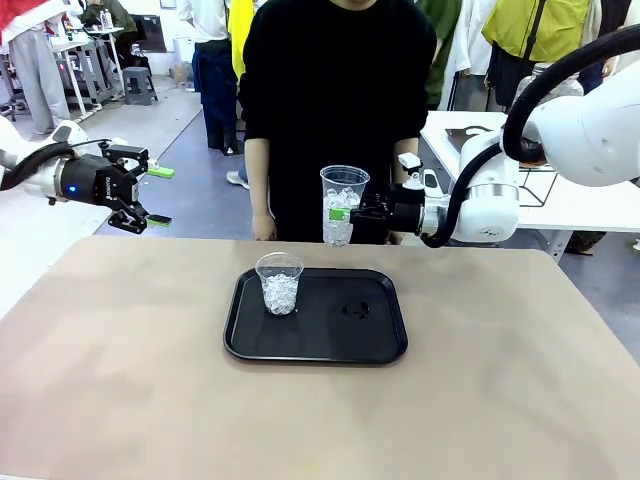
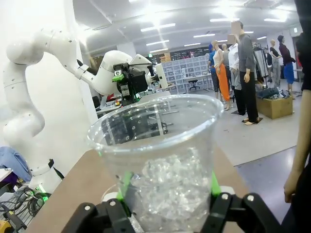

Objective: Pour the drink into the iced cup.
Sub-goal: Open the gripper to release the iced cup you were holding.

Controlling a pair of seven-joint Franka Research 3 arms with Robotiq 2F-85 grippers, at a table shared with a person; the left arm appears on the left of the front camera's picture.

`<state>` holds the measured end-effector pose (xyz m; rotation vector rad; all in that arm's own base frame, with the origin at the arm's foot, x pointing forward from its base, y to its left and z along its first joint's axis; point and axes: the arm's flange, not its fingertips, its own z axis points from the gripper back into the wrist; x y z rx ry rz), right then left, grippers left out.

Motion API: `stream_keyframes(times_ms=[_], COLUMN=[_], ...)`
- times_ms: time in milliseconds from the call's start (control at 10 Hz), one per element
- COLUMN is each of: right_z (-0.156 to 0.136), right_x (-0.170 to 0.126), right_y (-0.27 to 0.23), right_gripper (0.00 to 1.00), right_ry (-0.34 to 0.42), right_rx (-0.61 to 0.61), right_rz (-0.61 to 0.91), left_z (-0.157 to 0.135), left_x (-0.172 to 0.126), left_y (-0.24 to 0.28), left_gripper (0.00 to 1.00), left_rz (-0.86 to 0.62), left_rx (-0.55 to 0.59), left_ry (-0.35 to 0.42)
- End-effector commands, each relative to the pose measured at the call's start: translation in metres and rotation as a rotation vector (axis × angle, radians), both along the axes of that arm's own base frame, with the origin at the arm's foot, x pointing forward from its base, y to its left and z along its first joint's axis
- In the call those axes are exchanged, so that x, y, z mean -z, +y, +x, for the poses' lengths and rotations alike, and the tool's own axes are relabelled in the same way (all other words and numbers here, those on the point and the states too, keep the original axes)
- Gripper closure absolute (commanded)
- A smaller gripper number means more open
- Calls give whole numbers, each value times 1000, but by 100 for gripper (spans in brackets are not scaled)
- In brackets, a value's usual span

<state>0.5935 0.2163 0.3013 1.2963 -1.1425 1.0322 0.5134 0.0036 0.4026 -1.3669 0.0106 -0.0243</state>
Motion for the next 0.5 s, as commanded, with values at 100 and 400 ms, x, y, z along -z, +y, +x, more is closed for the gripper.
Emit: stream_keyframes(times_ms=[100,400], right_z=[-3,-3], right_x=[-5,-5], right_y=[1,1], right_gripper=[28,28], right_ry=[-10,-10], right_rx=[-1,-1], right_rz=[2,2], left_z=[0,0], left_x=[-1,-1], left_y=[0,0], left_gripper=[0,0], left_rz=[-5,-5], left_rx=[-1,-1], left_ry=[-5,-5])
